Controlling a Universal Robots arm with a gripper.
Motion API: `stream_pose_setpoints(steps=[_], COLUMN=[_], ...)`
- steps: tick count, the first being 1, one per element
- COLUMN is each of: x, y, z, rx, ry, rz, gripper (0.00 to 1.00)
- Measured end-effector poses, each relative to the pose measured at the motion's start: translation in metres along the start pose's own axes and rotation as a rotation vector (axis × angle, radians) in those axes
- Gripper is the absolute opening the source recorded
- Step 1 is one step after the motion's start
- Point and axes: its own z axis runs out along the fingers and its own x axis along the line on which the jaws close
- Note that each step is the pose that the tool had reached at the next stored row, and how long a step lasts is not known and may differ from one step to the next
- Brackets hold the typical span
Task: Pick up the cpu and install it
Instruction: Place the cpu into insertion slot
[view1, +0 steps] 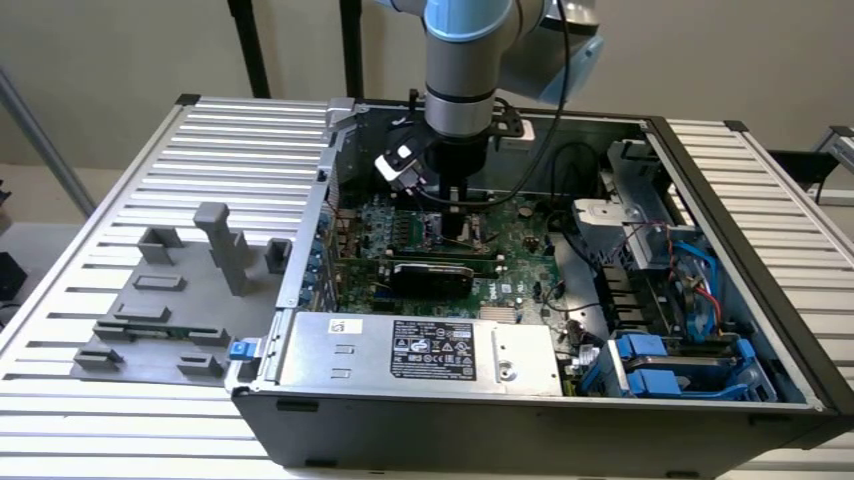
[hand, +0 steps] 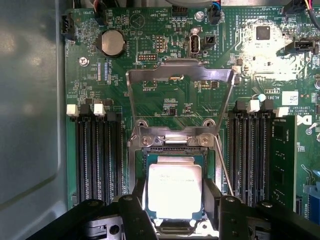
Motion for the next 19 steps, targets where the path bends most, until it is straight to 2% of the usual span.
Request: stream_pose_setpoints(steps=[6,13,19], x=[-0.0045,-0.0044,-0.0034], y=[0.0004,0.0004,0.0002], z=[-0.0073,-0.0065,-0.0052], rx=[0.0004,-0.0006,-0.0041], ry=[-0.0003,-0.0004,0.0], rz=[0.0,0.0,0.0], gripper=[0.54,0.54,0.54])
